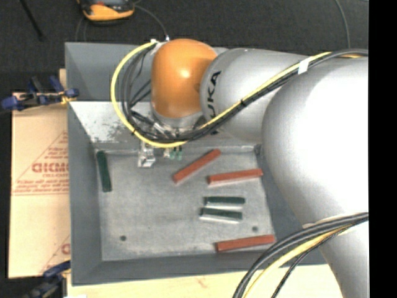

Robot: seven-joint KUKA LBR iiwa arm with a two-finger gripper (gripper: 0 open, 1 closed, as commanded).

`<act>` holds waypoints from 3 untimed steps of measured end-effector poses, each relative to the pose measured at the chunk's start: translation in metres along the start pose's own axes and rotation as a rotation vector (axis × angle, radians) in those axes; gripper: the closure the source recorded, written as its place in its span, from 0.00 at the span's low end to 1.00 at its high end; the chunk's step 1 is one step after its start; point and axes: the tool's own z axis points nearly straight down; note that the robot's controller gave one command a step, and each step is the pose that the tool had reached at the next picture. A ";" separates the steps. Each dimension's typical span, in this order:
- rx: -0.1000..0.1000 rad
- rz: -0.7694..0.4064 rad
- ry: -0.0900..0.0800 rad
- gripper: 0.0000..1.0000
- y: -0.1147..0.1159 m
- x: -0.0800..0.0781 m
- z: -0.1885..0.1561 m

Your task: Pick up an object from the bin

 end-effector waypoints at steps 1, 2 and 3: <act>0.004 -0.116 -0.003 1.00 -0.020 0.013 -0.064; 0.006 -0.432 -0.007 1.00 0.016 0.006 -0.109; 0.000 -0.503 -0.014 1.00 0.038 0.005 -0.098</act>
Offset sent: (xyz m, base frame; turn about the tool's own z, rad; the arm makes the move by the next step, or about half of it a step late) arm -0.0057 0.0543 0.1358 -0.5387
